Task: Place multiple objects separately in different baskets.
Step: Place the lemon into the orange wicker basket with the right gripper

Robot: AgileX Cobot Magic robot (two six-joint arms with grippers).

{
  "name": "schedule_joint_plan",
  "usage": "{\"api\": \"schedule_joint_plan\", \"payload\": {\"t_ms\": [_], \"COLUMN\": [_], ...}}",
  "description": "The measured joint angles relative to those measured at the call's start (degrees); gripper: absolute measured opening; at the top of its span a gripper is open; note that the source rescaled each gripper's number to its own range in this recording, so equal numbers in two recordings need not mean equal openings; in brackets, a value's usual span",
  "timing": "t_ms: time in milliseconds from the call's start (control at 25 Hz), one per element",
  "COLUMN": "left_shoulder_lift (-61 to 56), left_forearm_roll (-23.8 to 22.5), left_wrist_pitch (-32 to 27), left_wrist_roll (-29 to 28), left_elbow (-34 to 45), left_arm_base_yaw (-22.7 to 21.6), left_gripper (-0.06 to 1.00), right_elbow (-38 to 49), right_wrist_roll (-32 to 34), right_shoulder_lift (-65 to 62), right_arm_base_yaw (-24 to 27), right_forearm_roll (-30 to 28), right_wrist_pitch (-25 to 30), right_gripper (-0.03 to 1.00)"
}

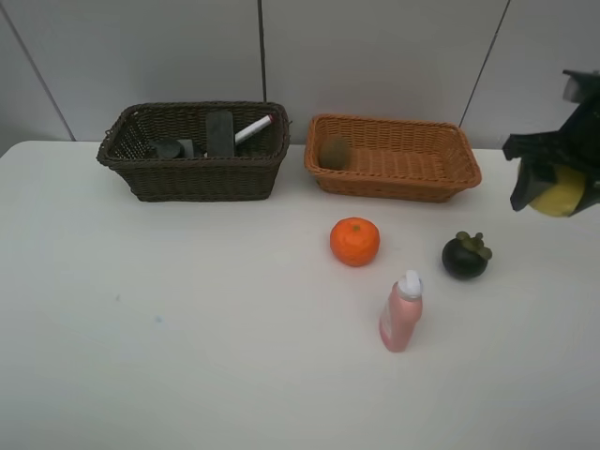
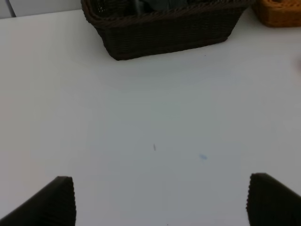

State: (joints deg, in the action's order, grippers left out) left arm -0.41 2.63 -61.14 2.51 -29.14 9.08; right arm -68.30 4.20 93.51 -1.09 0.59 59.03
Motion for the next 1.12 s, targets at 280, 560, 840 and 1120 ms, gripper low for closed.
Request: {"api": "schedule_joint_plan", "payload": {"t_ms": [280, 560, 840, 1120], "left_shoulder_lift": [0.0, 0.0, -0.1, -0.1], "left_forearm_roll": [0.0, 0.0, 0.0, 0.0], "left_wrist_pitch": [0.0, 0.0, 0.1, 0.1], "left_wrist_roll": [0.0, 0.0, 0.0, 0.0], "left_elbow": [0.0, 0.0, 0.1, 0.1], "left_arm_base_yaw": [0.0, 0.0, -0.3, -0.3], "left_gripper": [0.95, 0.95, 0.95, 0.95], "right_elbow": [-24.2, -43.1, -47.9, -48.0], "right_wrist_roll": [-1.3, -3.4, -3.4, -3.4], "right_shoulder_lift": [19.2, 37.2, 41.3, 40.3], "right_arm_base_yaw": [-0.1, -0.1, -2.0, -4.8], "right_forearm_roll": [6.8, 6.0, 0.0, -0.6], "right_wrist_pitch": [-2.0, -2.3, -4.3, 3.7], "right_gripper": [0.47, 0.47, 0.78, 0.8]}}
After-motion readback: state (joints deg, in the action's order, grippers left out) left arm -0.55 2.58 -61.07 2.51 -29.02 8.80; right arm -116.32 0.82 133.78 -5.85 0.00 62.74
